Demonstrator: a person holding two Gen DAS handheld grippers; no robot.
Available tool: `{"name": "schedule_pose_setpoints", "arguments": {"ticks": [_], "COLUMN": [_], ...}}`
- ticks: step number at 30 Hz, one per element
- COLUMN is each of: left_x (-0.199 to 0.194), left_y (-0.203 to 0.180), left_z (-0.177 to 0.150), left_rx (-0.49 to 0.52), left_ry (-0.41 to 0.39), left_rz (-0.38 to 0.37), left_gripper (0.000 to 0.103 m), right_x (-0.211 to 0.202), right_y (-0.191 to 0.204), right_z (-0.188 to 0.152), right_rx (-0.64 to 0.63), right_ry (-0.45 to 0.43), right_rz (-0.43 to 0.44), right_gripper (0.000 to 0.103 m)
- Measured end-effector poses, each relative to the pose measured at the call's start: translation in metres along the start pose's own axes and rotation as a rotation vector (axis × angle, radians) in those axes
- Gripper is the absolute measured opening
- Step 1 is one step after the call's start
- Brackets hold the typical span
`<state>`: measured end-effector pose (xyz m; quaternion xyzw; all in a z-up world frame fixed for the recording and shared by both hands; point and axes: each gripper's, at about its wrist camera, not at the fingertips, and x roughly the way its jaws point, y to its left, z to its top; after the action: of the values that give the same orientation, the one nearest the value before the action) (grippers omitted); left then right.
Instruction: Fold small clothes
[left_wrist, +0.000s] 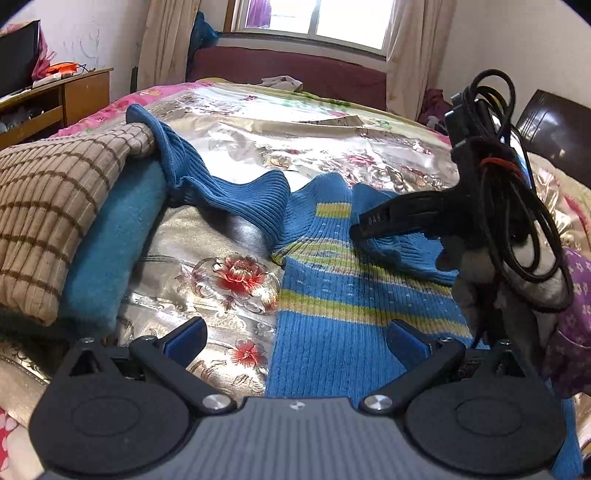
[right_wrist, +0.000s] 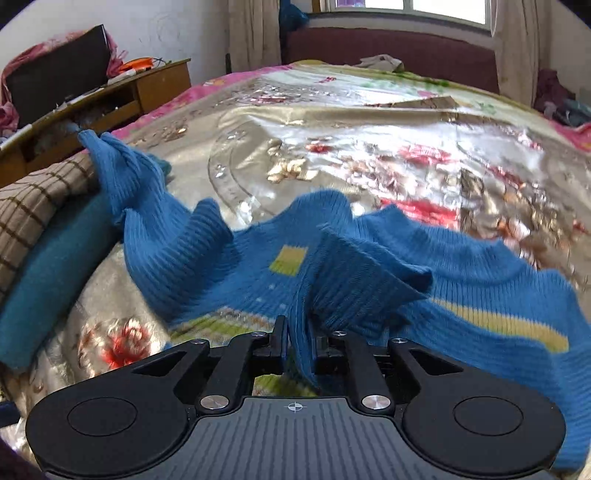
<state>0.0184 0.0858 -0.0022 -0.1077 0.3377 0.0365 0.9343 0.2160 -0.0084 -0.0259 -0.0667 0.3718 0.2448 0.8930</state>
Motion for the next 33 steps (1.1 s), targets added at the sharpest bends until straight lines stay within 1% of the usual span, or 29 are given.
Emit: {"name": "schedule_pose_setpoints", "arguments": {"ticks": [3, 7, 11, 14, 19, 23, 26, 29, 32, 33], "left_x": [-0.003, -0.002, -0.003, -0.003, -0.003, -0.002, 0.0, 0.003, 0.007, 0.008], "left_y": [0.001, 0.003, 0.007, 0.009, 0.01, 0.008, 0.004, -0.002, -0.006, -0.007], "left_z": [0.0, 0.0, 0.0, 0.0, 0.0, 0.0, -0.001, -0.002, -0.004, -0.004], "left_rx": [-0.008, -0.018, -0.036, -0.047, -0.058, -0.049, -0.026, 0.004, 0.027, 0.033], "left_ry": [-0.007, -0.009, -0.011, -0.009, -0.01, -0.008, -0.004, -0.001, 0.016, 0.022], "left_rz": [-0.007, -0.019, -0.026, -0.03, -0.029, -0.025, -0.011, 0.001, -0.002, 0.001], "left_gripper": [0.103, 0.103, 0.103, 0.103, 0.103, 0.103, 0.103, 0.103, 0.103, 0.103], "right_x": [0.001, -0.001, 0.001, -0.001, -0.016, -0.036, -0.049, -0.058, -0.055, -0.054], "right_y": [0.002, 0.009, 0.013, 0.014, 0.006, -0.029, -0.072, -0.114, -0.144, -0.15], "right_z": [0.005, 0.006, 0.006, 0.006, 0.004, -0.008, -0.023, -0.039, -0.054, -0.06], "right_rx": [0.016, -0.038, -0.064, -0.077, -0.063, 0.033, 0.158, 0.292, 0.366, 0.375], "right_ry": [0.003, 0.012, 0.028, 0.035, 0.018, -0.001, -0.011, -0.017, 0.016, 0.019], "right_rz": [0.015, 0.057, 0.105, 0.114, 0.1, 0.013, -0.105, -0.194, -0.278, -0.288], "right_gripper": [0.015, 0.015, 0.015, 0.02, 0.021, 0.021, 0.021, 0.022, 0.021, 0.021]}}
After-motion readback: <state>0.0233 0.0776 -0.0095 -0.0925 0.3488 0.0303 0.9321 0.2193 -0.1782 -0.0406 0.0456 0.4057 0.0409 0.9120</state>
